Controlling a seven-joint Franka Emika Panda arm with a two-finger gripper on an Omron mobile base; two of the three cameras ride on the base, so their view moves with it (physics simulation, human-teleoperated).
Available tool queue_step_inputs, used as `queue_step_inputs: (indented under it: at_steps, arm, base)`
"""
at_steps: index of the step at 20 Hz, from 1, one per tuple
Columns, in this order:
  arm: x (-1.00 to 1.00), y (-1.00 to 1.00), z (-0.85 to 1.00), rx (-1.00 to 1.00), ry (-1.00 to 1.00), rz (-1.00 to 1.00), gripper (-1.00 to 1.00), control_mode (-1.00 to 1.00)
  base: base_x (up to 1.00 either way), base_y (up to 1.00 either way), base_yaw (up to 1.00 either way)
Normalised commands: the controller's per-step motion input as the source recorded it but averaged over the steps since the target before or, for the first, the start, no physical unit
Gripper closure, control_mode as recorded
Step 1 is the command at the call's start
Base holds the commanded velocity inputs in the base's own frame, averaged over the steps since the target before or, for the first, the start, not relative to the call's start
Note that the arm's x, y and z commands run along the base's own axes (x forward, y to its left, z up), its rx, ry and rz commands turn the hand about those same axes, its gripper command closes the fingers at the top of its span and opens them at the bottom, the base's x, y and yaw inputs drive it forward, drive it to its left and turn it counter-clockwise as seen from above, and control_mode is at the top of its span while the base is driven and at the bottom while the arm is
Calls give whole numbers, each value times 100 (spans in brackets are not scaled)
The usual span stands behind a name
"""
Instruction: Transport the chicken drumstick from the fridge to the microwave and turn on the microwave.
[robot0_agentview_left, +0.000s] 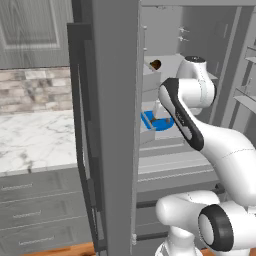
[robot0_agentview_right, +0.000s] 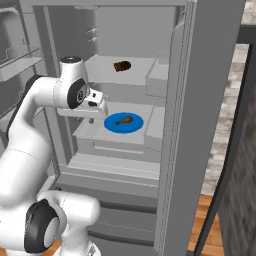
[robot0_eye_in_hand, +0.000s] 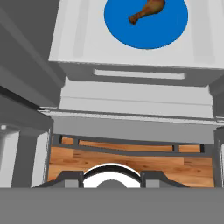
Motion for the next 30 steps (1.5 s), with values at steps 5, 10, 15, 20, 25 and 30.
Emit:
queue_step_inputs:
  at_steps: [5,10,15,20,25,30]
  arm:
    - [0,0,-18,0,0,0,-100,-100]
    - [0,0,-43,0,-1,0,-100,-100]
    - [0,0,-12,-1,-9,-2,-100,-100]
    - [7,-3,0,0,-12,-6,-100,-100]
    - [22,-4,-3,0,-8,-9,-100,-100]
    - [31,-3,-11,0,-7,-13,-100,-100]
  base:
    - [0,0,0]
    - [0,0,0]
    - [0,0,0]
    - [0,0,0]
    - [0,0,0]
    - [0,0,0]
